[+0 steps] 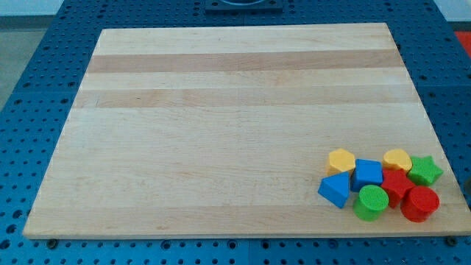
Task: Move your arm to the right side of the green star
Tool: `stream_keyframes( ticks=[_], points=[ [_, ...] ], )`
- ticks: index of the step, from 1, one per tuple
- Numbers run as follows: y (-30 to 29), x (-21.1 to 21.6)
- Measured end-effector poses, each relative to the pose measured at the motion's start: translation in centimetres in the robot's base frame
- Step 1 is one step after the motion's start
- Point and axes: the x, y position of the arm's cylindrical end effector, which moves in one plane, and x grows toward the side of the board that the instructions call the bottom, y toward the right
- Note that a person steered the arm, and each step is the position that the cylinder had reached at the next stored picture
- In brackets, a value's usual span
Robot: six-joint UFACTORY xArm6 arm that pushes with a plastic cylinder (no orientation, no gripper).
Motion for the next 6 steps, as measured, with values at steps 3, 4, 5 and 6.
stream_keyframes(
  ticks=[3,4,5,6],
  points=[
    [-1.1,2.8],
    [-0.7,2.2],
    [-0.7,2.0],
    [-0.7,0.9]
  ],
)
